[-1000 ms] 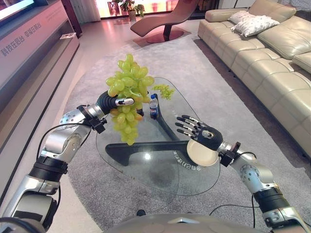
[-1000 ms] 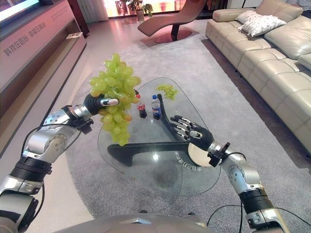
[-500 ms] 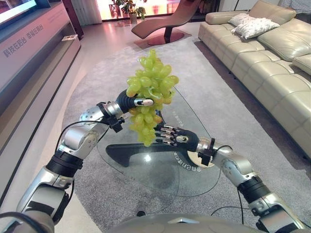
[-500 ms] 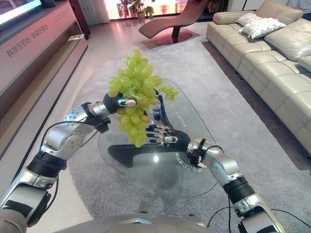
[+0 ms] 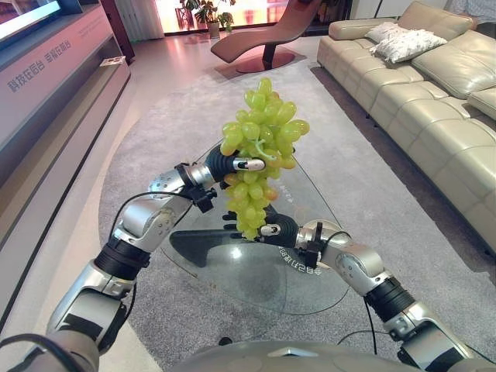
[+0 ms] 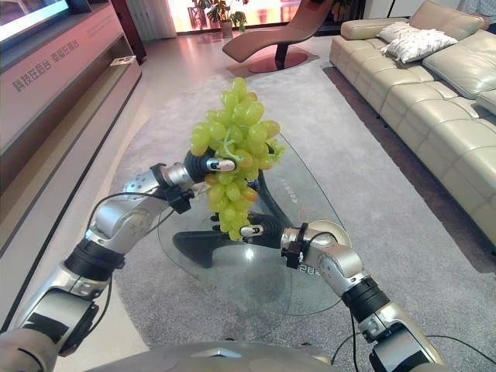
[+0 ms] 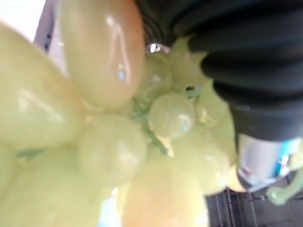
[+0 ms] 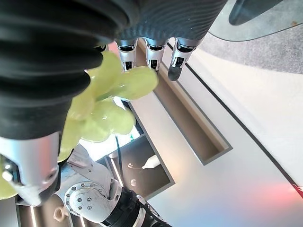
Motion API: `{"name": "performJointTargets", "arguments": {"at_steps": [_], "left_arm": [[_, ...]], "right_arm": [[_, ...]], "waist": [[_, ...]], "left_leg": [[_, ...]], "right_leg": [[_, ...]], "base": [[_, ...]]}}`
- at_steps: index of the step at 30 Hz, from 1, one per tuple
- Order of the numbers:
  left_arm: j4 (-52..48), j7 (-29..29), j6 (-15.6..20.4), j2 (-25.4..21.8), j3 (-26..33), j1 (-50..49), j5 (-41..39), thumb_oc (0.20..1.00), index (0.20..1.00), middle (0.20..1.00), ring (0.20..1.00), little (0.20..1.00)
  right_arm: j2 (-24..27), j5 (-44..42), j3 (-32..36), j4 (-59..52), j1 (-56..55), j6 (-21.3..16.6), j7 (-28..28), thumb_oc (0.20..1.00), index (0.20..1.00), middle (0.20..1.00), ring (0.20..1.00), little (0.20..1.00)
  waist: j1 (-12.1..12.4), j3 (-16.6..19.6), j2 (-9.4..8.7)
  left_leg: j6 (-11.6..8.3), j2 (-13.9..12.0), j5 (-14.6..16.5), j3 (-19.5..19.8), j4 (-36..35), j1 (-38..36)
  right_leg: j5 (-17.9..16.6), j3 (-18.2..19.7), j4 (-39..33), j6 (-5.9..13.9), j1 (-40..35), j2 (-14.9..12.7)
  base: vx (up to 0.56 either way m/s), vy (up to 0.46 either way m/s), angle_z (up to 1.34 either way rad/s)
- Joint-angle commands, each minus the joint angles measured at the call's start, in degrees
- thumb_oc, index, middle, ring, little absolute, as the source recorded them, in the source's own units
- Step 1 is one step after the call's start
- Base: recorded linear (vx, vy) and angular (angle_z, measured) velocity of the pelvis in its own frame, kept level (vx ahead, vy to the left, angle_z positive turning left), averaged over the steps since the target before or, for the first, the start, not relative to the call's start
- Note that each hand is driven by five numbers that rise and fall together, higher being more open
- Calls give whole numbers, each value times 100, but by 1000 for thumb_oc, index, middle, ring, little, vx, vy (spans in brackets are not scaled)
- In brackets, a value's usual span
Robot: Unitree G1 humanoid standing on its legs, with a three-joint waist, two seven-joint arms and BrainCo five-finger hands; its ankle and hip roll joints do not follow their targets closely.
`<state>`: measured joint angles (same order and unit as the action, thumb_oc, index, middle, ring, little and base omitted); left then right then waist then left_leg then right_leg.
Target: Pick up fruits into the plate
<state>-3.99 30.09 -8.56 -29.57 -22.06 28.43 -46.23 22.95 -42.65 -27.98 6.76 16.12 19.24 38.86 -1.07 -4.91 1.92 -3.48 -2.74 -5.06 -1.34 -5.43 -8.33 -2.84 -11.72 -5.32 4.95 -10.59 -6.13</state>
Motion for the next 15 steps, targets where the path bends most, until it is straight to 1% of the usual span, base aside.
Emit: {"name": "performJointTargets", "arguments": {"at_steps": [1,8,12,15], "left_arm": [[-176,-70,166,81,-27,611,-562,200,200,200,200,200],[-254,67,30,184,-77,413,-464,200,200,200,200,200],[-288,149,-20,130,-66,269,-426,200,200,200,200,200],[-280,174,-38,91,-65,223,-443,200,200,200,200,200]], "right_arm": [[-387,-207,-125,-373,505,-206,-93,1000,1000,1000,1000,1000],[-393,-265,-89,-348,494,-256,-186,1000,1000,1000,1000,1000],[-308,-378,-37,-462,420,-273,-151,1000,1000,1000,1000,1000],[-281,-447,-33,-477,409,-343,-226,1000,1000,1000,1000,1000]], "waist": [[157,75,-230],[174,67,-233],[177,65,-235],[190,59,-230]], "left_leg": [[100,149,874,-316,69,-533],[107,139,883,-329,76,-548],[107,138,882,-340,73,-551],[107,135,881,-335,77,-552]], "right_leg": [[204,345,32,226,-146,-210],[192,340,32,226,-149,-216],[188,333,32,229,-147,-213],[184,325,32,232,-151,-223]], "base": [[0,0,0],[0,0,0],[0,0,0],[0,0,0]]}}
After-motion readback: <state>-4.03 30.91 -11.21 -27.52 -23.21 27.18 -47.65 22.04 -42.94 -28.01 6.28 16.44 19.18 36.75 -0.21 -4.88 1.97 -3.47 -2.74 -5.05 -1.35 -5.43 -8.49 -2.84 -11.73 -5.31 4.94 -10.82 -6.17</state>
